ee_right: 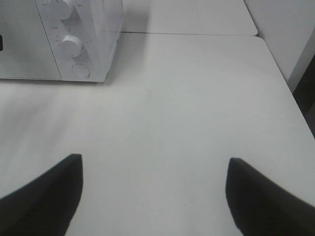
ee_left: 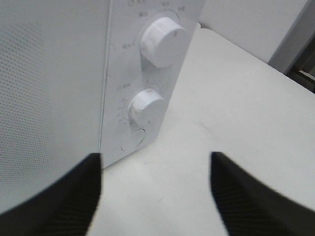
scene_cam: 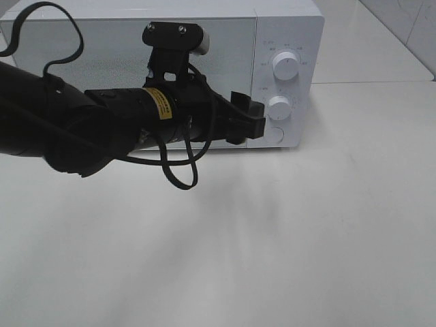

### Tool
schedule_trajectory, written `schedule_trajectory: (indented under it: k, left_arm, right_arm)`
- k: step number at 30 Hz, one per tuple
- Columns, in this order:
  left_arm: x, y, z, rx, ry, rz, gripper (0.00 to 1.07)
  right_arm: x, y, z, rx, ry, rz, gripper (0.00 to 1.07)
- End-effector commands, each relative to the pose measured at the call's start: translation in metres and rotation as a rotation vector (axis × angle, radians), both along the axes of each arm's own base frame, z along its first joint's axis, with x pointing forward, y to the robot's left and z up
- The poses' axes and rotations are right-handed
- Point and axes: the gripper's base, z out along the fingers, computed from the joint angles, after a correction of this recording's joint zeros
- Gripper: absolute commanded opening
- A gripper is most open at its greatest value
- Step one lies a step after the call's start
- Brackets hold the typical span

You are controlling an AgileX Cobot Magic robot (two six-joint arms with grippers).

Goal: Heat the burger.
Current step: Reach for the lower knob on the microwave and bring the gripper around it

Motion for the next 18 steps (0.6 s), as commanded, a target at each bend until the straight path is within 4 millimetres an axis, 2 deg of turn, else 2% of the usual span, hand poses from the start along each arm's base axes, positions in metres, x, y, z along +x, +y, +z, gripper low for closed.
schedule_trajectory:
  k: [1,7,18]
  left_arm:
    - [-0.012,0.006,0.004,0.039,0.042,-0.012,1.02]
    - [-0.024,0.018,0.011,0.156,0.156,-0.013,1.02]
    - [-0.057,0.053,0.048,0.348,0.328,-0.020,1.00]
  right_arm:
    - [-0.003,0.000,-0.001,-0.006,-0.027,0.002,0.76]
    - [-0.003,0.000,-0.001,-0.006,-0.027,0.002,0.76]
    - [-0.003,0.000,-0.001,-0.006,-0.027,0.002,0.76]
